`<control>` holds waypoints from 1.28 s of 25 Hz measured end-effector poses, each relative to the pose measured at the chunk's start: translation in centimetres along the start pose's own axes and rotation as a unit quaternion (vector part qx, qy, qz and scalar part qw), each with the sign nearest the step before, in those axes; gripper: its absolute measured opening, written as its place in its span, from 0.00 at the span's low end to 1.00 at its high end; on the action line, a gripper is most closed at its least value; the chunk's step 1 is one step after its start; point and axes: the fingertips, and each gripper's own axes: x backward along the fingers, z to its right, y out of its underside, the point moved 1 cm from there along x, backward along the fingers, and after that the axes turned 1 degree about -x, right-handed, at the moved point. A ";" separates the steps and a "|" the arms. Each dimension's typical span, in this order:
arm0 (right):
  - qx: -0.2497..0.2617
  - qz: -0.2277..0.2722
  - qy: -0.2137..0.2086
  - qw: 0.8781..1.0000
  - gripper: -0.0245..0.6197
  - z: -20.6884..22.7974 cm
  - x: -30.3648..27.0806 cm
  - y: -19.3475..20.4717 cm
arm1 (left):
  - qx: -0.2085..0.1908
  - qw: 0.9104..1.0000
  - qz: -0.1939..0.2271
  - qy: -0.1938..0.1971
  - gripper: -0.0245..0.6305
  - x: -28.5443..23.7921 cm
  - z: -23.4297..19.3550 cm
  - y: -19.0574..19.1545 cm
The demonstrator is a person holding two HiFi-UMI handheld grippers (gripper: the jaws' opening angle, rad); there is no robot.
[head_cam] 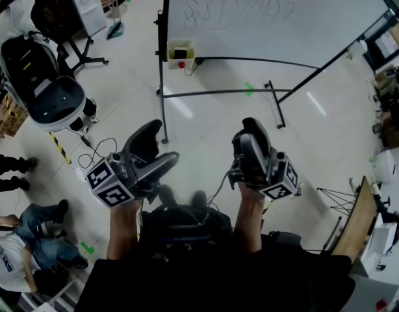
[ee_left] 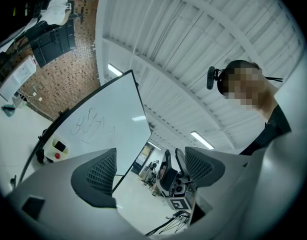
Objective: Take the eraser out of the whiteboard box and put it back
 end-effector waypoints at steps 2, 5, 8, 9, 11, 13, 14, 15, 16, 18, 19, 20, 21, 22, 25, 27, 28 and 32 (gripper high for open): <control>-0.004 0.004 -0.003 1.000 0.26 -0.1 1.0 -0.8 | -0.005 1.000 -0.002 -0.002 0.69 -0.7 1.0 0.7; -0.013 0.008 -0.013 1.000 0.26 -0.3 2.3 -1.9 | -0.011 1.000 -0.002 -0.011 0.69 -1.5 2.5 1.6; -0.014 0.009 -0.029 0.999 0.26 -0.8 3.3 -3.2 | -0.022 1.000 -0.001 -0.018 0.69 -2.5 4.0 2.4; -0.015 0.009 -0.034 0.999 0.26 -1.0 3.6 -3.6 | -0.025 0.999 0.000 -0.020 0.69 -2.8 4.5 2.6; -0.018 0.006 -0.043 0.999 0.26 -1.2 4.3 -4.1 | -0.031 0.999 0.001 -0.024 0.69 -3.3 5.5 3.2; -0.019 0.006 -0.051 0.999 0.26 -1.4 4.7 -4.6 | -0.035 0.999 0.003 -0.029 0.69 -3.7 6.2 3.8; -0.020 0.006 -0.054 0.998 0.26 -1.4 5.0 -4.9 | -0.036 0.999 0.004 -0.031 0.69 -3.9 6.5 4.2; -0.024 0.005 -0.057 0.998 0.26 -1.4 5.4 -5.0 | -0.037 0.999 0.006 -0.034 0.69 -4.0 6.8 4.6; -0.029 0.004 -0.060 0.998 0.26 -1.3 5.9 -5.1 | -0.039 0.999 0.007 -0.038 0.69 -4.2 7.1 4.9; -0.036 0.002 -0.066 0.997 0.26 -1.4 6.7 -5.3 | -0.040 0.998 0.010 -0.045 0.69 -4.4 7.7 5.6; -0.039 0.002 -0.069 0.997 0.26 -1.4 7.0 -5.5 | -0.041 0.998 0.012 -0.049 0.69 -4.5 7.9 6.0; -0.042 0.001 -0.071 0.997 0.26 -1.5 7.4 -5.6 | -0.042 0.998 0.013 -0.053 0.69 -4.5 8.1 6.3; -0.045 0.001 -0.075 0.996 0.26 -1.7 7.8 -5.7 | -0.043 0.997 0.014 -0.059 0.69 -4.5 8.4 6.7; -0.048 0.000 -0.078 0.996 0.26 -1.8 8.2 -5.7 | -0.043 0.997 0.014 -0.064 0.69 -4.4 8.6 7.0; -0.056 -0.002 -0.084 0.995 0.26 -2.1 9.3 -5.7 | -0.043 0.996 0.011 -0.082 0.69 -4.2 9.2 8.1; -0.061 -0.001 -0.086 0.994 0.25 -2.0 9.9 -5.7 | -0.044 0.995 0.010 -0.086 0.69 -4.3 9.6 8.6; -0.062 0.000 -0.086 0.994 0.25 -2.0 10.1 -5.7 | -0.045 0.995 0.009 -0.087 0.69 -4.3 9.7 8.8; -0.056 0.003 -0.089 0.994 0.22 -2.1 10.0 -5.7 | -0.049 0.995 0.008 -0.082 0.69 -4.2 9.9 8.7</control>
